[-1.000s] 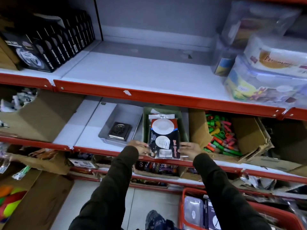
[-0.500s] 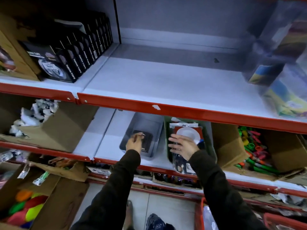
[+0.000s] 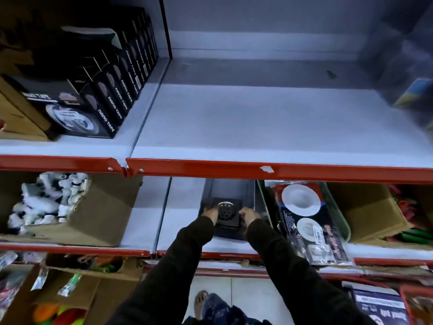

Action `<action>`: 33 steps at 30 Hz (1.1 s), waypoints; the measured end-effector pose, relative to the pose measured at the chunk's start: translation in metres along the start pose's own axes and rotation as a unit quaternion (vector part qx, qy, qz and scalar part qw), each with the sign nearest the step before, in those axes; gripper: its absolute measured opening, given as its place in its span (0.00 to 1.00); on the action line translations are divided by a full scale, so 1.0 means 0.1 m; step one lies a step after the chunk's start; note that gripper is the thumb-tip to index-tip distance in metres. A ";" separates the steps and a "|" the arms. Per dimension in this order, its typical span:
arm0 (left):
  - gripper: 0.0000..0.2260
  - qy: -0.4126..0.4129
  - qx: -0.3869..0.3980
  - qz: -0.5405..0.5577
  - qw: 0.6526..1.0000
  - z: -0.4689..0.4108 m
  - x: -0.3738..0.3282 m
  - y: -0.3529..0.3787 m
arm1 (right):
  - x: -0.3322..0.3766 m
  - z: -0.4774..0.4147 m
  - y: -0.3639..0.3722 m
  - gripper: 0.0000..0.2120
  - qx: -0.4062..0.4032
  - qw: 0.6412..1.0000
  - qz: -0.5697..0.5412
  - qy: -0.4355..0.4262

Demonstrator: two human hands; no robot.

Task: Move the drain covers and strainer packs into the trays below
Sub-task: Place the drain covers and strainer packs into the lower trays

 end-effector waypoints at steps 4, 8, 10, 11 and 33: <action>0.24 0.052 0.028 -0.206 0.977 -0.07 0.04 -0.08 | 0.02 -0.02 0.03 0.06 0.016 0.974 0.216 -0.058; 0.33 0.166 0.030 -0.418 0.893 -0.10 -0.08 -0.03 | 0.14 -0.04 0.13 0.34 0.024 0.838 0.508 -0.199; 0.37 0.233 0.059 -0.499 0.833 -0.14 -0.16 0.02 | 0.22 -0.04 0.19 0.37 0.052 0.753 0.609 -0.242; 0.37 0.249 0.087 -0.523 0.811 -0.16 -0.19 0.05 | 0.23 -0.04 0.21 0.36 0.076 0.725 0.642 -0.238; 0.45 0.362 0.050 -0.536 0.761 0.14 -0.41 0.08 | 0.39 0.12 -0.25 0.53 -0.049 0.622 0.717 -0.311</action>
Point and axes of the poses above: each hand's wrist, its own z-axis away from the middle knuckle, its own y-axis out of the palm, x = y × z, the point moved 3 cm from there along -z, towards the middle knuckle, and after that the axes turned 1 degree about -y, right-handed, at the moved point
